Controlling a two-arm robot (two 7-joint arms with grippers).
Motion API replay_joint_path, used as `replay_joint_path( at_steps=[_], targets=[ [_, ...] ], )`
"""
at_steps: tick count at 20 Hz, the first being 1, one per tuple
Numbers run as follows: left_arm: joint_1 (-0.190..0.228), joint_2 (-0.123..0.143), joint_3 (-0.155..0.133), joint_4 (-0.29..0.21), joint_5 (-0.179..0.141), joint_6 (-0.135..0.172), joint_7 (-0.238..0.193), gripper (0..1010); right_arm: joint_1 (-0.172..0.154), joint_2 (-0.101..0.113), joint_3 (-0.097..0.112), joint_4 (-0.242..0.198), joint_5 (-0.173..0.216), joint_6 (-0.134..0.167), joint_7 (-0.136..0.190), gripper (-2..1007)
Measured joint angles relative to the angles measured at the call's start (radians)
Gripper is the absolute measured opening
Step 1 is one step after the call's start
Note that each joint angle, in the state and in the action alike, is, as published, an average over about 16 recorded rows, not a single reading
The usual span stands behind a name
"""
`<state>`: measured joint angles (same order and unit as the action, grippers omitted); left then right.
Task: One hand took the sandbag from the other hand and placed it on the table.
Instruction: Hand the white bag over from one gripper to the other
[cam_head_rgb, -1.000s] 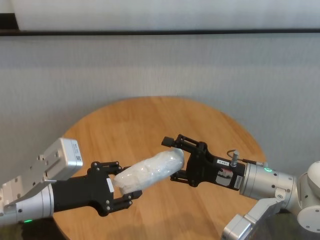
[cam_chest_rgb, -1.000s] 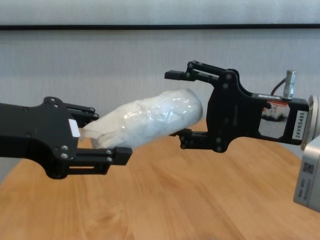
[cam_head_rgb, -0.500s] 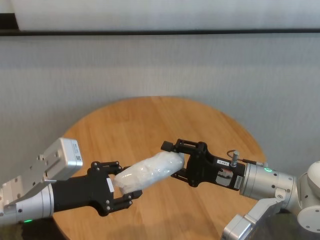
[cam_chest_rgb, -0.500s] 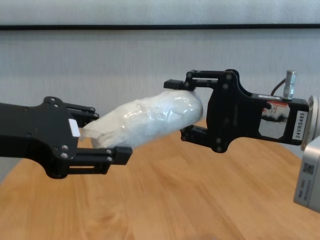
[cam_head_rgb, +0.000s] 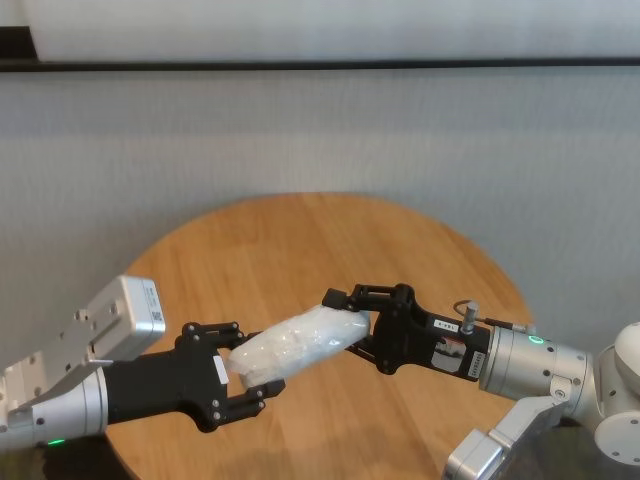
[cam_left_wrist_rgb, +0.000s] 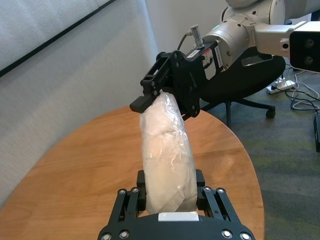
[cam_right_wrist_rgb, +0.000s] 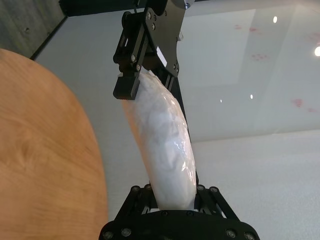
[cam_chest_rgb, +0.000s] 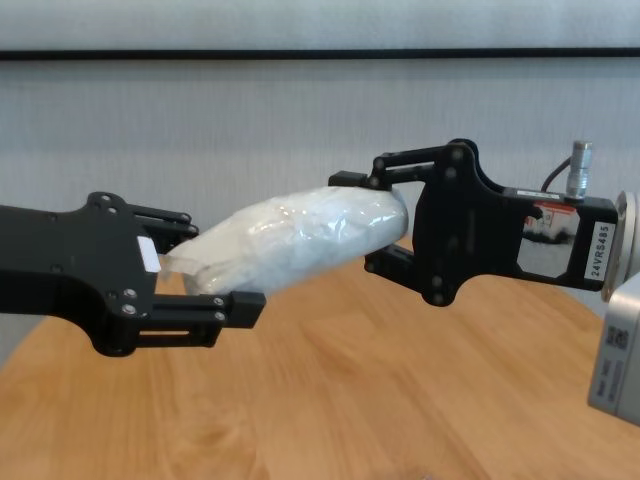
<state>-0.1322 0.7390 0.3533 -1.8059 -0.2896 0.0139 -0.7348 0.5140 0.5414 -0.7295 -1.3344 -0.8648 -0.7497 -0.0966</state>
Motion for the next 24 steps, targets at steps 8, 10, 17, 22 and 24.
replay_joint_path(
  at_steps=[8, 10, 17, 22, 24],
  targets=[
    [0.0, 0.0, 0.0, 0.0, 0.0, 0.0, 0.0, 569, 0.0, 0.0, 0.0, 0.0, 0.0, 0.0, 0.0, 307],
    [0.0, 0.0, 0.0, 0.0, 0.0, 0.0, 0.0, 569, 0.0, 0.0, 0.0, 0.0, 0.0, 0.0, 0.0, 307],
    [0.0, 0.0, 0.0, 0.0, 0.0, 0.0, 0.0, 569, 0.0, 0.0, 0.0, 0.0, 0.0, 0.0, 0.0, 307],
    [0.0, 0.0, 0.0, 0.0, 0.0, 0.0, 0.0, 569, 0.0, 0.0, 0.0, 0.0, 0.0, 0.0, 0.0, 307],
    [0.0, 0.0, 0.0, 0.0, 0.0, 0.0, 0.0, 569, 0.0, 0.0, 0.0, 0.0, 0.0, 0.0, 0.0, 307]
  ],
)
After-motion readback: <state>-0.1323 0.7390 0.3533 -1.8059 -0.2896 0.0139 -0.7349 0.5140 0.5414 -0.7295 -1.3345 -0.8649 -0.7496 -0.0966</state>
